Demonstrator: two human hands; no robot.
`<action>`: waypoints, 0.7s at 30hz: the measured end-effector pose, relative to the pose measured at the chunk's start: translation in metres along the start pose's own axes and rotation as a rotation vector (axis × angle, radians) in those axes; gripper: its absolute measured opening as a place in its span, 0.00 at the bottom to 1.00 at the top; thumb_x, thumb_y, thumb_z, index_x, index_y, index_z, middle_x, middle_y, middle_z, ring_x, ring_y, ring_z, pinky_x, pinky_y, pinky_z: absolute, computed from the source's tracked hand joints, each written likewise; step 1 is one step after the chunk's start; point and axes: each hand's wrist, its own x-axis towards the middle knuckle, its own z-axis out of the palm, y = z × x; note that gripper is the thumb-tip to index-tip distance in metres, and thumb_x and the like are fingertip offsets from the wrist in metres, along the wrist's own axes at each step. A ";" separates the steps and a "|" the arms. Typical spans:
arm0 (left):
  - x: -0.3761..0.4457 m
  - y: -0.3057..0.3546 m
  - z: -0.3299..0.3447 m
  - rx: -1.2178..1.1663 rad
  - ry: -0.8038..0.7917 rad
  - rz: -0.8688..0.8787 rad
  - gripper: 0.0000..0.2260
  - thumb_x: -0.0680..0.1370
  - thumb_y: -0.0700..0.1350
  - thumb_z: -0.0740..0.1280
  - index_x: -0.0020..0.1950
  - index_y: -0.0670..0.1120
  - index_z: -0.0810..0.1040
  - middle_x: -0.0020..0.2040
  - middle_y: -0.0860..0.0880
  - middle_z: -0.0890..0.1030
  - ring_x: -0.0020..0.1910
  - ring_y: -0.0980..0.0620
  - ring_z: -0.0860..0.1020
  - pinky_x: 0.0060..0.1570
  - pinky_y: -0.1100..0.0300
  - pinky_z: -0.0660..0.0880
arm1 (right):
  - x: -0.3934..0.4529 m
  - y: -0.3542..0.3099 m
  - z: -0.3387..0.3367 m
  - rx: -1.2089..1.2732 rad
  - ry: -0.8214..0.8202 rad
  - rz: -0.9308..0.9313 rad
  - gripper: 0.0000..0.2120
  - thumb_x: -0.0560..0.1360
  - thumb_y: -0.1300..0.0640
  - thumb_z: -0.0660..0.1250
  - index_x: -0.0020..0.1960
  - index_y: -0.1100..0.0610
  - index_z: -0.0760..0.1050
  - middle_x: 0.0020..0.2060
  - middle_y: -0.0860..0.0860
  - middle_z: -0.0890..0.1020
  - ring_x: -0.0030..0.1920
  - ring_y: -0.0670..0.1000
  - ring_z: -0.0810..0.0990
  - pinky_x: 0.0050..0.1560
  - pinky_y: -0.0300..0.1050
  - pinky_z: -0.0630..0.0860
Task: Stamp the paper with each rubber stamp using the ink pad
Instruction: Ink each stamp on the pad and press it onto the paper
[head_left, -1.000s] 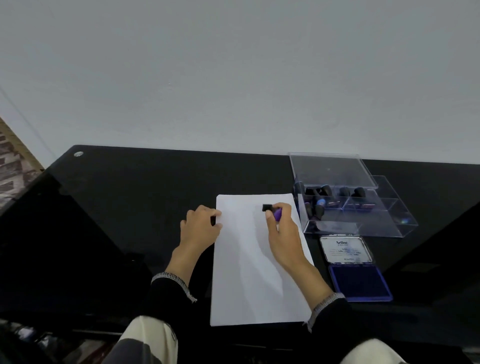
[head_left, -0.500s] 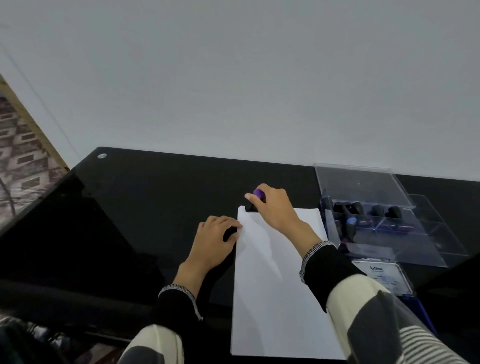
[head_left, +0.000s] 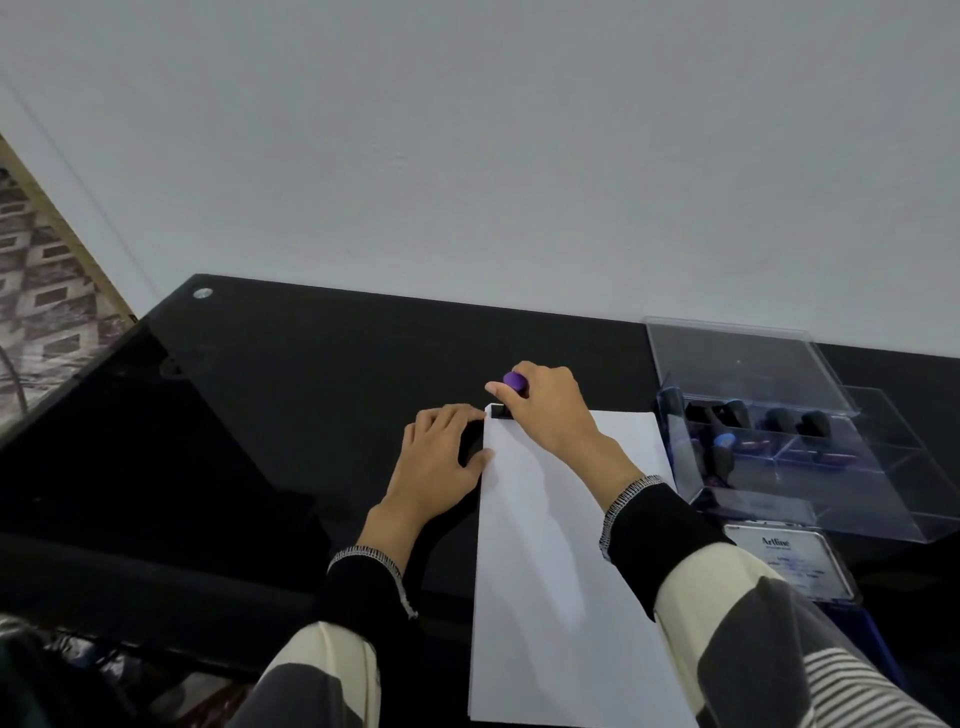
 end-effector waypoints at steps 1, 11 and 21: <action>0.000 0.000 0.000 0.011 -0.013 -0.005 0.20 0.78 0.55 0.63 0.69 0.54 0.67 0.69 0.57 0.69 0.68 0.54 0.61 0.64 0.58 0.57 | 0.000 0.000 0.001 -0.001 0.002 0.002 0.17 0.77 0.44 0.65 0.55 0.58 0.75 0.42 0.50 0.76 0.42 0.47 0.75 0.42 0.37 0.69; -0.001 0.005 -0.002 0.115 -0.064 -0.023 0.23 0.81 0.55 0.58 0.76 0.54 0.61 0.74 0.54 0.64 0.72 0.52 0.57 0.70 0.53 0.54 | -0.002 -0.003 0.005 -0.024 -0.013 0.032 0.18 0.77 0.44 0.64 0.57 0.58 0.75 0.44 0.51 0.77 0.44 0.48 0.76 0.45 0.38 0.71; -0.002 0.005 0.000 0.129 -0.028 -0.005 0.22 0.80 0.54 0.58 0.74 0.55 0.63 0.72 0.56 0.66 0.71 0.53 0.59 0.69 0.54 0.56 | -0.005 -0.008 0.008 -0.055 -0.022 0.031 0.18 0.77 0.44 0.64 0.57 0.58 0.74 0.44 0.52 0.77 0.43 0.48 0.76 0.43 0.39 0.72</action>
